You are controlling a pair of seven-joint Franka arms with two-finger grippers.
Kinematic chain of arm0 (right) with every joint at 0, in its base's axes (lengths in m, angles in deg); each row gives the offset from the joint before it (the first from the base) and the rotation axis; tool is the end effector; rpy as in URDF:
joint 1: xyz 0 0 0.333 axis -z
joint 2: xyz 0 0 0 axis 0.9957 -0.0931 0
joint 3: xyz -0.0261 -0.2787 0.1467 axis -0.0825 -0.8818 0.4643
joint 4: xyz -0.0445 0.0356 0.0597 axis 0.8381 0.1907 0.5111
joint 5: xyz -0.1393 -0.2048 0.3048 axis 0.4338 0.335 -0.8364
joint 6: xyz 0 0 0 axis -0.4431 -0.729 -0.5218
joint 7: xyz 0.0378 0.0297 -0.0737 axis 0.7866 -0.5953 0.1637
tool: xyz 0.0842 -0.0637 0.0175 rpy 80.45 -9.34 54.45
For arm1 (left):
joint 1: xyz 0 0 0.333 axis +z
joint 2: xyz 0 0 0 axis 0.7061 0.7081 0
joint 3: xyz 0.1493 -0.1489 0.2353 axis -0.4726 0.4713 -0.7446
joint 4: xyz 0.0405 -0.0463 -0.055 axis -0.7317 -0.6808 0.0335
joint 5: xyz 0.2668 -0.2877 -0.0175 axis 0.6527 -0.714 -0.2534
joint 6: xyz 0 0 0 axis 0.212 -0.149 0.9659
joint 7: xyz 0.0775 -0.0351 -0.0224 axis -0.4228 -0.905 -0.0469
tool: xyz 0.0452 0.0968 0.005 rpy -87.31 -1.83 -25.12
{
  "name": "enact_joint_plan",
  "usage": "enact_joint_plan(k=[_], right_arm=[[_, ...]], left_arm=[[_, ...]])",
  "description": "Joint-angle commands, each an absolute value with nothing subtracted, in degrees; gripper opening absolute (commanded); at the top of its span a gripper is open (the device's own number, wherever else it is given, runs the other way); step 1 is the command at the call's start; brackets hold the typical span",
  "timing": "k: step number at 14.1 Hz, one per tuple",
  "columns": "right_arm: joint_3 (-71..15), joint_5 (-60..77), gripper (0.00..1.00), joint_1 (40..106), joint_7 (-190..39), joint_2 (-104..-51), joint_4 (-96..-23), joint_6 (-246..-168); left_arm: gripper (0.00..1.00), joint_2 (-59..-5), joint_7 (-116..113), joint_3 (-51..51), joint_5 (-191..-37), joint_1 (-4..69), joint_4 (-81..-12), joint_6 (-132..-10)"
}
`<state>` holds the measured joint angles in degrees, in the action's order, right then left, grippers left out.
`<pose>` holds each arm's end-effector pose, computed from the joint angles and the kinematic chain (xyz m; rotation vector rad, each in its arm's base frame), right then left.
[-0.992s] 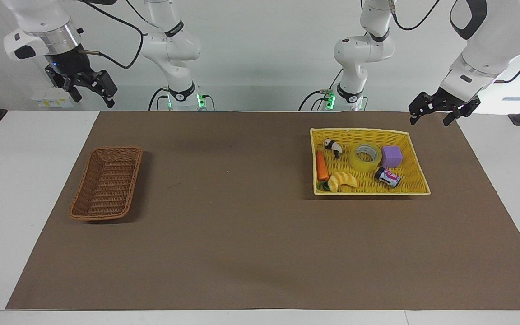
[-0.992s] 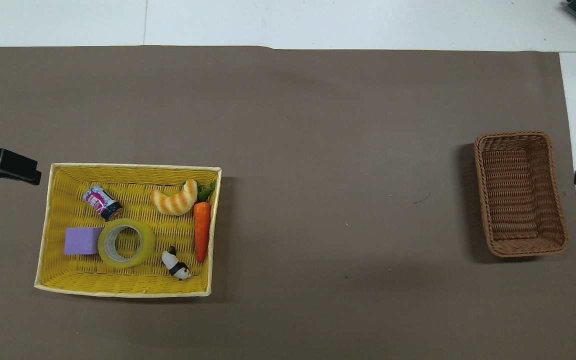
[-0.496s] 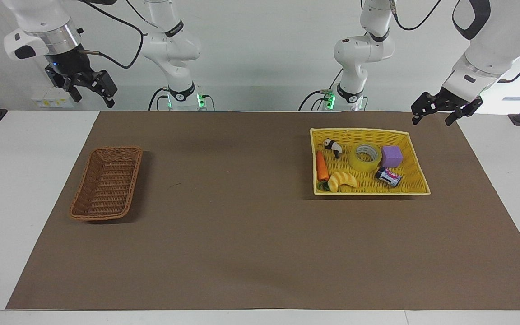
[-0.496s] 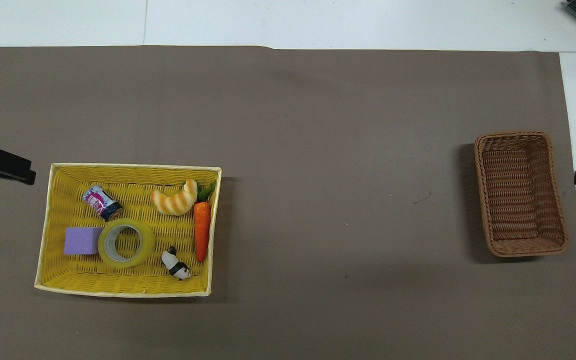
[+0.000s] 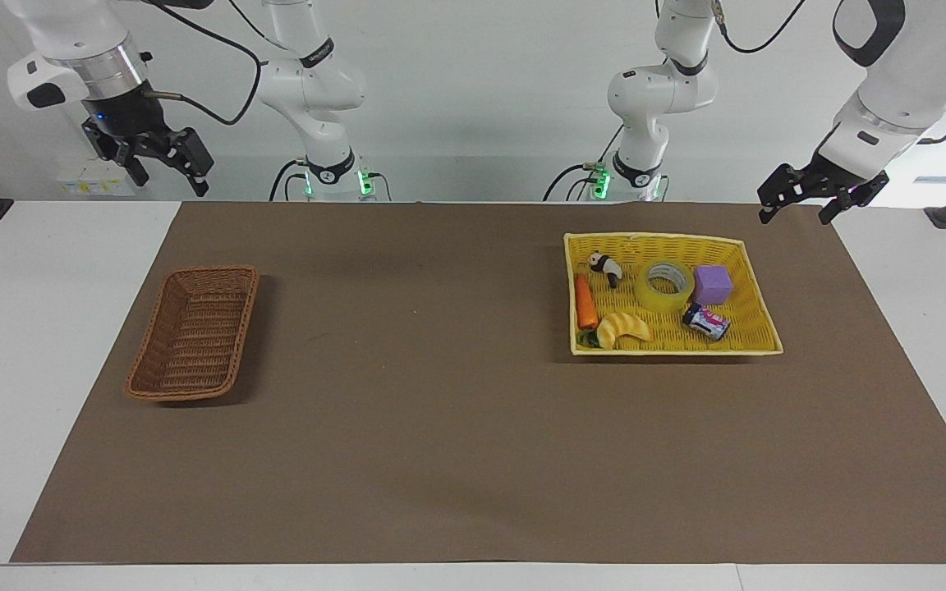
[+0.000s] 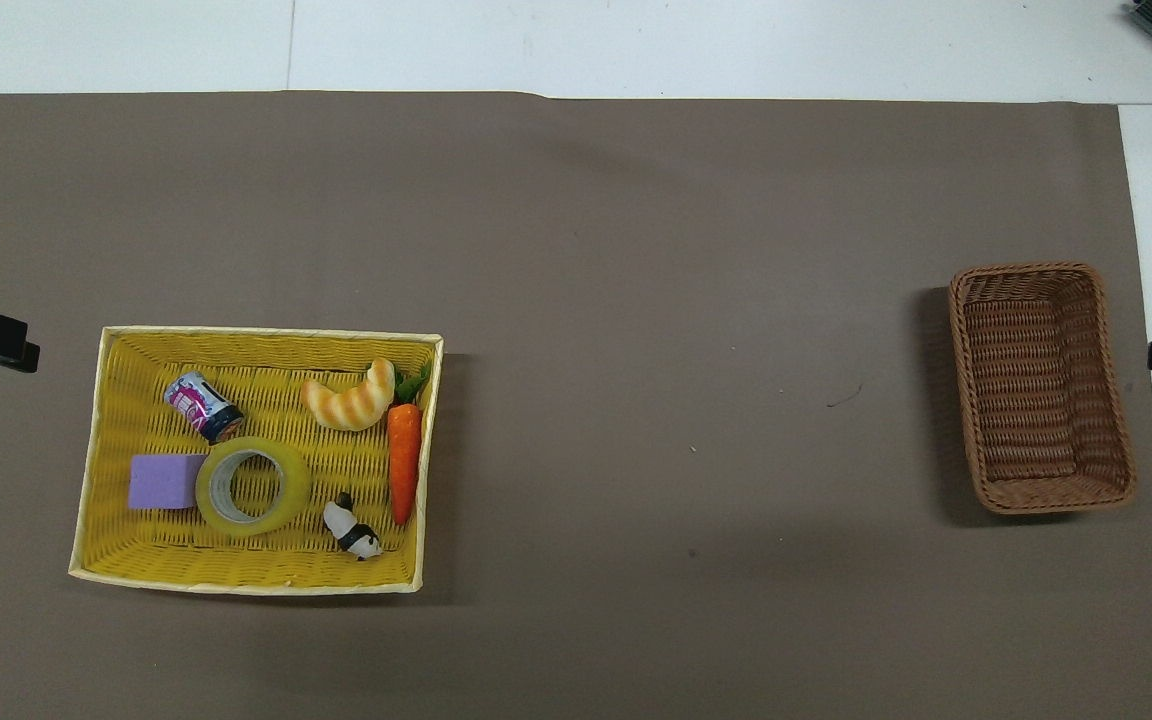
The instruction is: Move tape to another basket
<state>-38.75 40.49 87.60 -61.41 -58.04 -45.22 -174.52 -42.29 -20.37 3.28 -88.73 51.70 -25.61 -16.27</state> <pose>0.5178 -0.0628 0.6634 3.1012 -0.3451 -0.0031 0.5409 0.0056 0.6320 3.1372 -0.0857 -0.1164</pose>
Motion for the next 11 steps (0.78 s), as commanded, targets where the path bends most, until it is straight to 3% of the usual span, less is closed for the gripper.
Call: enact_joint_plan(k=[1, 11], right_arm=[[-38.50, 38.92, 1.00, 88.52, -62.71, -56.62, -46.63, -174.09], [-38.50, 38.92, 1.00, 88.52, -62.79, -56.62, -46.63, -173.92]], left_arm=[[1.00, -43.01, -20.13, 3.80, -87.72, 52.13, -25.74, -15.44], [1.00, -45.12, -16.55, 3.80, -87.64, 52.04, -28.99, -16.23]])
